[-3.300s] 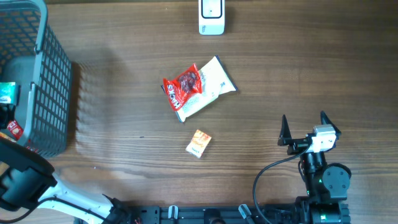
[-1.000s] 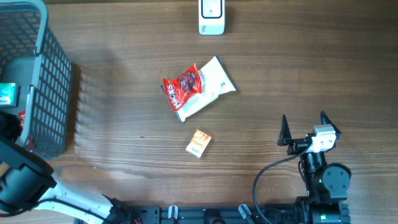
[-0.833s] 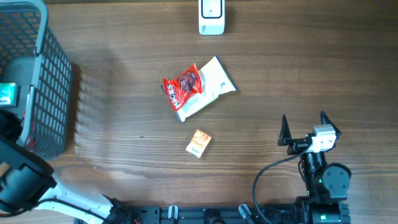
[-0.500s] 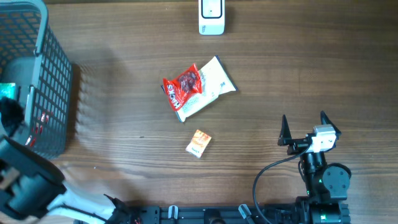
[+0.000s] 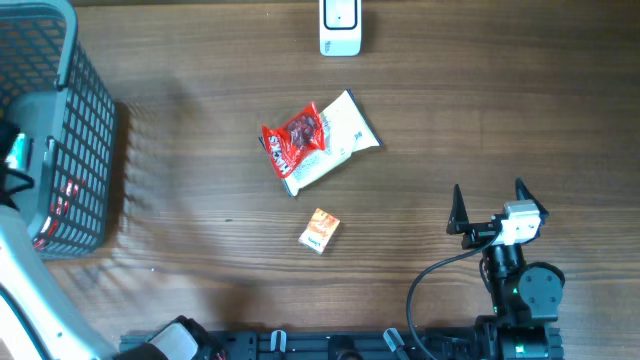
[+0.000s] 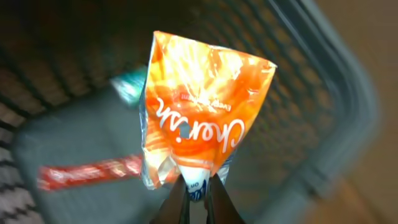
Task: Scan the item barcode
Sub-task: 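Grasp the orange Charm pack with the left gripper and lift, then carry the orange Charm pack left of the wipes and release it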
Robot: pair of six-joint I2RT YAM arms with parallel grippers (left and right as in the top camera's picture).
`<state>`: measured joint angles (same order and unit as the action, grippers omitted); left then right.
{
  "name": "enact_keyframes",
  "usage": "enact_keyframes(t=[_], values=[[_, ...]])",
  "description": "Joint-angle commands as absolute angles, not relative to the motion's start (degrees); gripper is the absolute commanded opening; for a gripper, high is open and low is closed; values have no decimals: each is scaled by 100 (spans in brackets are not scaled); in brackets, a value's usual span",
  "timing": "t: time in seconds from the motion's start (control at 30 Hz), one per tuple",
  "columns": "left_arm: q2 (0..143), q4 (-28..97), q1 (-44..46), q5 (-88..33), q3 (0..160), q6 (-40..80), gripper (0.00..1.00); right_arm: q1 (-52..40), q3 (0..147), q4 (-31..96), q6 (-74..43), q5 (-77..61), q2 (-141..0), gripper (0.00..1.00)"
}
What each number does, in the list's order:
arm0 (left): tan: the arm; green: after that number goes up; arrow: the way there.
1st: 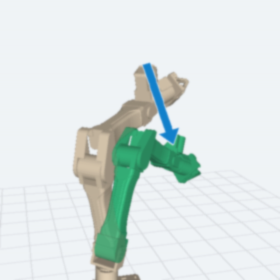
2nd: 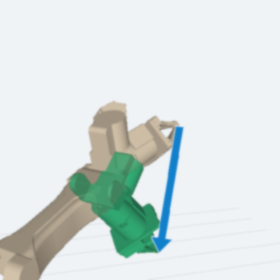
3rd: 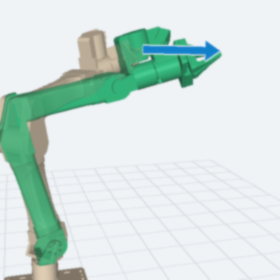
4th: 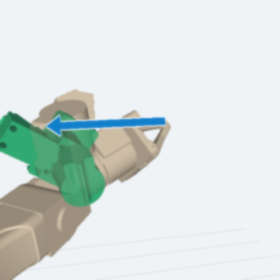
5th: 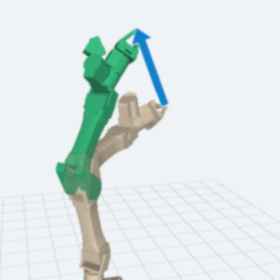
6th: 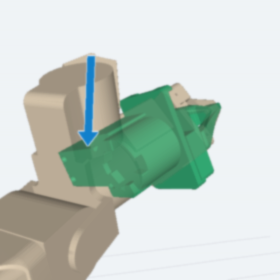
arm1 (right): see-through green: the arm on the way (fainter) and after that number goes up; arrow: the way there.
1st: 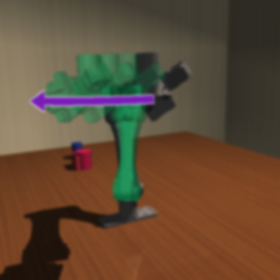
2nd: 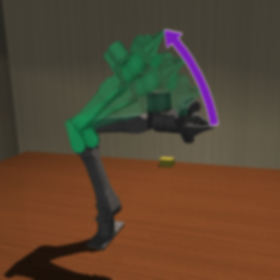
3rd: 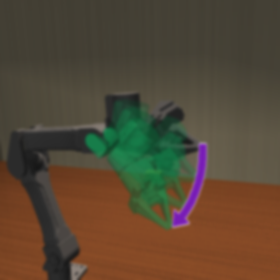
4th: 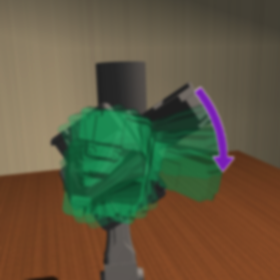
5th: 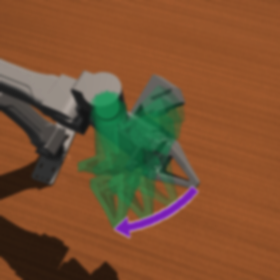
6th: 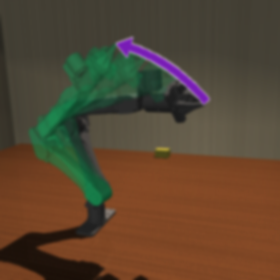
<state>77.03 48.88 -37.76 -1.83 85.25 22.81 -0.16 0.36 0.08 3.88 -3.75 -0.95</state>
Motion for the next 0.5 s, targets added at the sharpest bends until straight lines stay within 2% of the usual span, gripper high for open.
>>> enact_keyframes(t=[0.0, 0.1, 0.23, 0.3, 0.47], values=[[7695, 5116, -3363, -2521, 8549, 2637, 4, 21, 32, -3, 298, -279, -80, 100], [7765, 5253, -2801, -3282, 8545, 2574, 4, 21, 32, -3, 298, -279, -80, 100], [7854, 5321, -1874, -3138, 8545, 2060, 4, 21, 32, -3, 301, -279, -80, 100], [7922, 5384, -1308, -2803, 8545, 1610, 4, 21, 32, -3, 301, -279, -80, 100], [8182, 5708, -231, -1568, 8545, 1559, 4, 19, 32, -3, 298, -279, -80, 100]])
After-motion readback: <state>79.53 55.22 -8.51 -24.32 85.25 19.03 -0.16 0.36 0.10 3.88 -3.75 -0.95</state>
